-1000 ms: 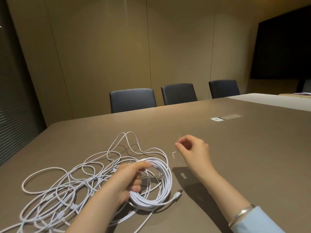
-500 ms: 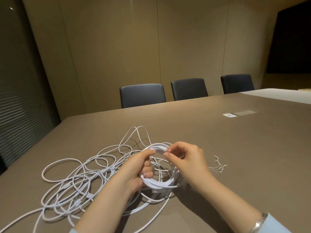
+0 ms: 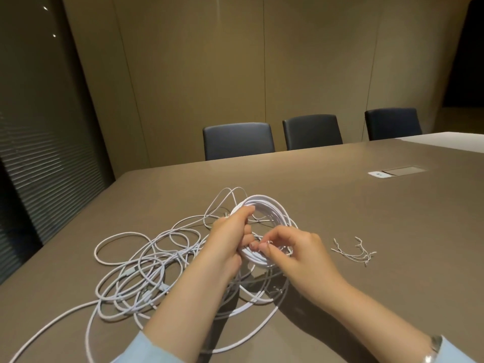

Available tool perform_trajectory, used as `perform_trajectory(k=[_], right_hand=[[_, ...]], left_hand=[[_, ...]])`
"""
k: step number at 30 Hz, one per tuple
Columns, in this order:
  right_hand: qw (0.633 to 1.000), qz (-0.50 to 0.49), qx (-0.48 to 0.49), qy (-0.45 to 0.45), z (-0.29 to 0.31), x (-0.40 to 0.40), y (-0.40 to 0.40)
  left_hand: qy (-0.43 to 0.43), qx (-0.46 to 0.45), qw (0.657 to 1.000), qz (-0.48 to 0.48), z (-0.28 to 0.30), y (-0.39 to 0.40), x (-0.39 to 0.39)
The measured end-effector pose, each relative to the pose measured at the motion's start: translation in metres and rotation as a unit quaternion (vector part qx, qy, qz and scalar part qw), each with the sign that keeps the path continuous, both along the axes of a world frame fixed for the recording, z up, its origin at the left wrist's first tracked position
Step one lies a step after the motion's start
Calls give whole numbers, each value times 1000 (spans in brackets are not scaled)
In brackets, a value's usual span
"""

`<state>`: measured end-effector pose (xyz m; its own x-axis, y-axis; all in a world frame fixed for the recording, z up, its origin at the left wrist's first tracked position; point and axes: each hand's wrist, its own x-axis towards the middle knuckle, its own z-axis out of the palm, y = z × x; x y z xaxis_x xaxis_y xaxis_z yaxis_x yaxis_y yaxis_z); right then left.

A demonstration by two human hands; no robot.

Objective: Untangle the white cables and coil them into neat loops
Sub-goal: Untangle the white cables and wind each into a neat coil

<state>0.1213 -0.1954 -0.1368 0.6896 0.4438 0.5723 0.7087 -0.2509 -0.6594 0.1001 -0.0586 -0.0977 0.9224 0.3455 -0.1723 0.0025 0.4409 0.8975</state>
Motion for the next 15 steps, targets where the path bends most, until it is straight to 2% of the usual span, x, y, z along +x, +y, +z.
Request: perform_trajectory(k=[10, 15], right_hand=[[998, 32, -45, -2, 0, -10, 5], [998, 40, -48, -28, -3, -13, 8]], left_hand=[[33, -70, 995, 62, 4, 1, -2], [75, -67, 994, 41, 8, -5, -12]])
